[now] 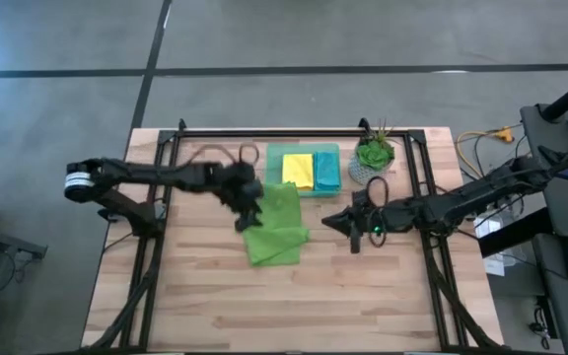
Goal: Fold microfiber towels
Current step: Fold the green microfiber cloth
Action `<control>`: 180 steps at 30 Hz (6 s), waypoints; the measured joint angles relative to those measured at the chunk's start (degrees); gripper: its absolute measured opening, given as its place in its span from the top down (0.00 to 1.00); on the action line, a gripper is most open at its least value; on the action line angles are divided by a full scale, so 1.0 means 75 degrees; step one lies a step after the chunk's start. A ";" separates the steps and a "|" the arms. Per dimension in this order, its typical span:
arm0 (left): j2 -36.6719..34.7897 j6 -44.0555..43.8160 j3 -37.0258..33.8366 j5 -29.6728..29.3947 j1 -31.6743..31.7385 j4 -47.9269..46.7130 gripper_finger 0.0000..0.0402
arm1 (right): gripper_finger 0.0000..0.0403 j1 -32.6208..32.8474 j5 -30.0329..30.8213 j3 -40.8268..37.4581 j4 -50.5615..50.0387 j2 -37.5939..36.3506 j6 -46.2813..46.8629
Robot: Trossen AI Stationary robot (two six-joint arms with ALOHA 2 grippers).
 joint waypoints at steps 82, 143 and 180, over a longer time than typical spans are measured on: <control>-0.1601 -0.0484 0.1122 -0.5492 -0.2768 0.3742 0.37 | 0.98 -0.1358 0.2297 1.2119 -1.1827 0.5038 -0.1912; 0.0726 0.0128 0.4544 -0.2900 -0.1099 0.2903 0.37 | 0.98 0.0388 -0.0039 1.3172 -1.1809 0.3400 -0.2448; 0.1595 0.1759 0.5194 -0.9380 -0.3559 0.1841 0.56 | 0.98 -0.1297 0.1609 1.3134 -1.1044 0.3929 -0.2479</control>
